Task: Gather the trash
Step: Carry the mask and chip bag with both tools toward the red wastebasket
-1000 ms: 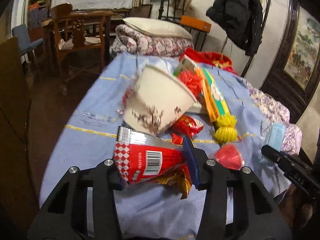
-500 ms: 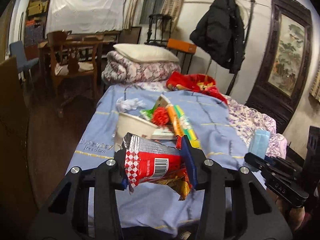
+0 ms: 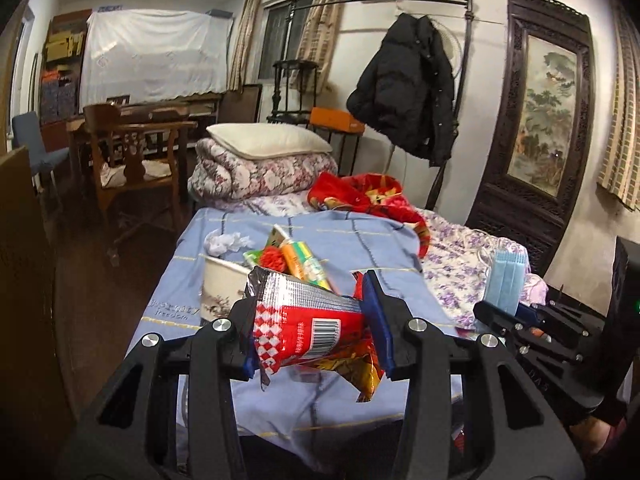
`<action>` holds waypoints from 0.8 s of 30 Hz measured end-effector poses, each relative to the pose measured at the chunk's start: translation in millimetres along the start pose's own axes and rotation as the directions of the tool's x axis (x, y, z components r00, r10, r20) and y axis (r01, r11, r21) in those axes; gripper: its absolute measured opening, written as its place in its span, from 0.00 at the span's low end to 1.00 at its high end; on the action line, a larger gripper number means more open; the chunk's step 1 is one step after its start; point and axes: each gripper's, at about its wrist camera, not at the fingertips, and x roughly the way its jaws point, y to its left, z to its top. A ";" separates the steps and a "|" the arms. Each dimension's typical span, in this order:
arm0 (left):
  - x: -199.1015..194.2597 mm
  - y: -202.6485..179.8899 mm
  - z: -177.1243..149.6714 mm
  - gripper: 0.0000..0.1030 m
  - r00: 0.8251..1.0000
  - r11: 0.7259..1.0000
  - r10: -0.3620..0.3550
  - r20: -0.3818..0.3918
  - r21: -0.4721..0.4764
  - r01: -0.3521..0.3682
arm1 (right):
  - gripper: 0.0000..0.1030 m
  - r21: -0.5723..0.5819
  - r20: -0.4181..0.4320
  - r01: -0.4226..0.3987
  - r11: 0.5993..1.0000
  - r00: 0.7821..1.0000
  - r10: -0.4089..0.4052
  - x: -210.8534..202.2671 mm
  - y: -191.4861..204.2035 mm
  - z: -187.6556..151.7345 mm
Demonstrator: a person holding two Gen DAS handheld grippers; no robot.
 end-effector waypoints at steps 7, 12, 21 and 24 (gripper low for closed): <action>-11.4 -39.6 -1.0 0.43 1.000 0.998 -0.028 0.009 0.053 0.028 | 0.21 -0.008 0.027 0.070 0.998 0.997 -0.070 -35.1 -16.3 -12.7; -10.2 -70.7 -4.7 0.43 0.998 0.994 -0.062 -0.010 0.086 0.062 | 0.21 0.005 0.041 0.110 0.994 0.993 -0.110 -55.9 -34.0 -24.9; -0.9 -129.8 -15.3 0.43 0.993 0.979 -0.109 -0.052 0.168 0.117 | 0.21 0.076 0.024 0.165 0.983 0.986 -0.167 -73.5 -84.4 -52.6; 7.4 -149.4 -21.4 0.43 0.988 0.972 -0.131 -0.083 0.187 0.145 | 0.21 0.096 0.009 0.187 0.978 0.982 -0.189 -75.9 -99.3 -64.9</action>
